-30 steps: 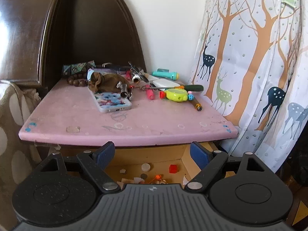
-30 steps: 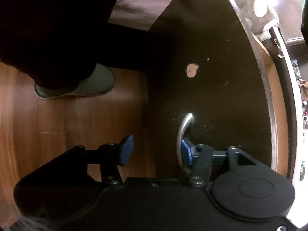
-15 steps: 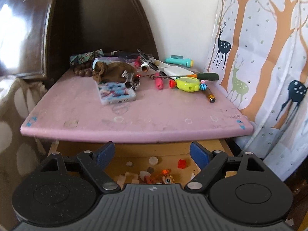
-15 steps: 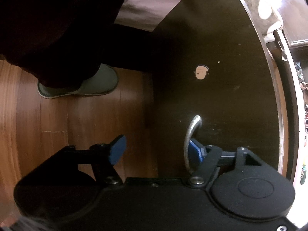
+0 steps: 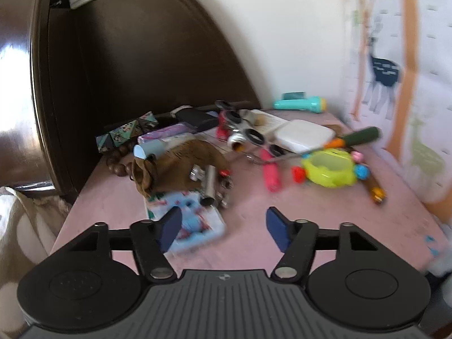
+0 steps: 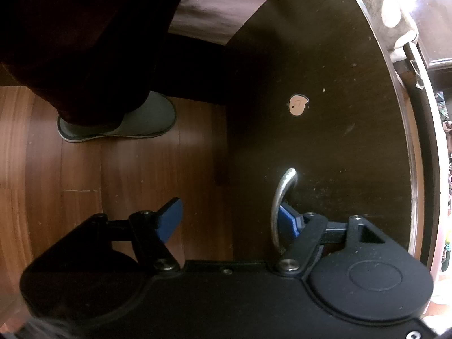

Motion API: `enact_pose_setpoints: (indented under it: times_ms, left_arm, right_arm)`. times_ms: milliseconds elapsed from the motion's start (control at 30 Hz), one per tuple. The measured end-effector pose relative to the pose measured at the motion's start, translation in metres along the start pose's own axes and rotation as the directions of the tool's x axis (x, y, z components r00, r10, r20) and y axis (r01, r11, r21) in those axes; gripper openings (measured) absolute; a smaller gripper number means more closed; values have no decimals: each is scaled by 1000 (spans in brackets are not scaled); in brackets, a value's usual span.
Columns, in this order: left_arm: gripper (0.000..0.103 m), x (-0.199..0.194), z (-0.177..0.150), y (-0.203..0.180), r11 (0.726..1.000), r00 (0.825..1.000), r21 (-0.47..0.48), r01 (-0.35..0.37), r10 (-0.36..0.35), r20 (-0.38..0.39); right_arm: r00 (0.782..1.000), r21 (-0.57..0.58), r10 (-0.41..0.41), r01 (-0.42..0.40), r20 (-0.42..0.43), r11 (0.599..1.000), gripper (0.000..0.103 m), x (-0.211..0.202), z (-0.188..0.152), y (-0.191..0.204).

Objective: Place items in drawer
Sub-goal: 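Grasp the silver metal cylinder with the left gripper while the right holds the drawer, then lift the silver cylinder with the left gripper and carry it over the open drawer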

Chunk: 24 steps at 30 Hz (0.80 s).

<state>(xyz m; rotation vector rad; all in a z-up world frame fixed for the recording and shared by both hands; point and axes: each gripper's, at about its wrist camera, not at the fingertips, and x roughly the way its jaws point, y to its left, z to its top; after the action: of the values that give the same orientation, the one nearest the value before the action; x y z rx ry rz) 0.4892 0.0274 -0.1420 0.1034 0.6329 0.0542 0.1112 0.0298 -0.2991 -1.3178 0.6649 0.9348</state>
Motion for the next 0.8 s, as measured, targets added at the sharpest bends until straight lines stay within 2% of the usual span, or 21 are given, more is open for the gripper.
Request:
enact_pose_setpoints:
  times_ms: [133, 333, 567, 667, 700, 800]
  left_arm:
    - [47, 25, 9, 12, 999, 1000, -51, -10, 9, -25]
    - [36, 50, 15, 21, 994, 999, -108, -3, -3, -50]
    - [34, 67, 24, 21, 988, 997, -153, 18, -30, -74]
    - [30, 70, 26, 19, 989, 996, -147, 7, -20, -89]
    - [18, 70, 27, 17, 990, 996, -140, 0, -13, -94]
    - [18, 67, 28, 14, 993, 994, -115, -1, -11, -108]
  right_arm:
    - [1000, 0, 3, -3, 4, 1000, 73, 0, 0, -1]
    - [1000, -7, 1, -1, 12, 1000, 72, -1, -2, -1]
    - [1000, -8, -2, 2, 14, 1000, 73, -1, -1, 0]
    - [1000, -11, -5, 6, 17, 1000, 73, 0, -1, 1]
    - [1000, -12, -6, 7, 18, 1000, 73, 0, -1, 1]
    - [1000, -14, -8, 8, 17, 1000, 74, 0, -1, 2]
